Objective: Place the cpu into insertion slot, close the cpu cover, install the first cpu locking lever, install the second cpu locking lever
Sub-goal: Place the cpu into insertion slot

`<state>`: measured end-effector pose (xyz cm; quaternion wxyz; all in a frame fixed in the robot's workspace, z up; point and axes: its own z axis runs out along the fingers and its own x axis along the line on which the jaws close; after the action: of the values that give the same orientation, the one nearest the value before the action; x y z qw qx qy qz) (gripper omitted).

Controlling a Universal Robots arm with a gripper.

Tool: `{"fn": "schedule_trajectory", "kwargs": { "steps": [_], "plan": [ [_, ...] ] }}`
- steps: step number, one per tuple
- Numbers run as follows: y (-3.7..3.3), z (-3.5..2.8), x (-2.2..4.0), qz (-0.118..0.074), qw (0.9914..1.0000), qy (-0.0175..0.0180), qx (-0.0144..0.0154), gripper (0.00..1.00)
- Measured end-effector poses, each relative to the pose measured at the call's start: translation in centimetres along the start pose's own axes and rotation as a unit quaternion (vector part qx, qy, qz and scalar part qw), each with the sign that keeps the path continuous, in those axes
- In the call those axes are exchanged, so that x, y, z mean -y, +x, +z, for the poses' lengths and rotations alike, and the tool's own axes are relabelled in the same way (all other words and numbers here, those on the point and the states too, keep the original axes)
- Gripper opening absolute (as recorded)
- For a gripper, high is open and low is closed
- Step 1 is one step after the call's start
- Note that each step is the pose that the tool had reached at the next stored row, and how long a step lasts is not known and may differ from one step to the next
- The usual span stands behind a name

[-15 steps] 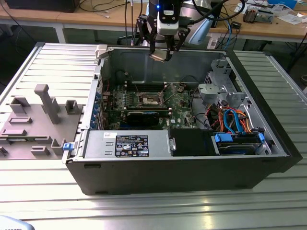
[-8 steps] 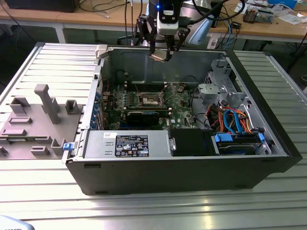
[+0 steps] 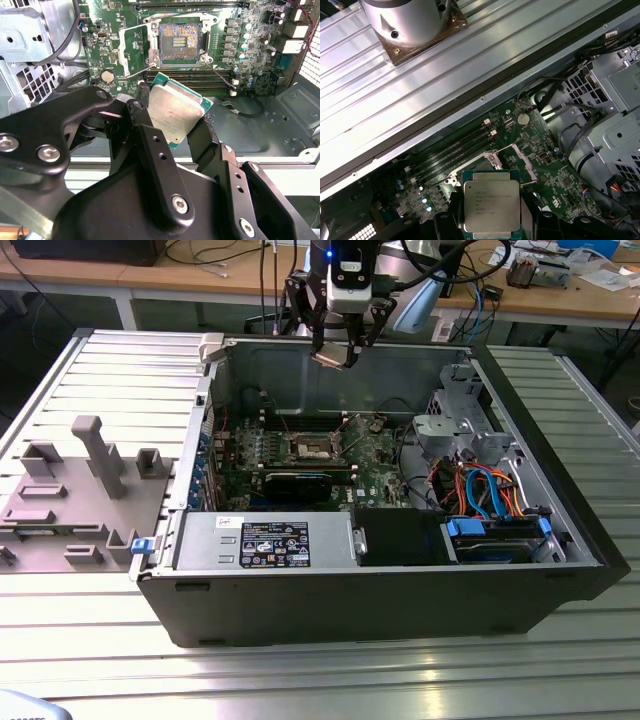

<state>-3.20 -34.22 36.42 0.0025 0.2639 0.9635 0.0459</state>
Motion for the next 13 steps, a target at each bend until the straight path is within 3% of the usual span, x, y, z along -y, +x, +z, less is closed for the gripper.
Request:
{"fn": "schedule_trajectory", "kwargs": {
  "steps": [13],
  "plan": [
    [0.0,0.0,0.0,0.004,0.99999,-0.0001,0.0004,0.55]
  ]
}}
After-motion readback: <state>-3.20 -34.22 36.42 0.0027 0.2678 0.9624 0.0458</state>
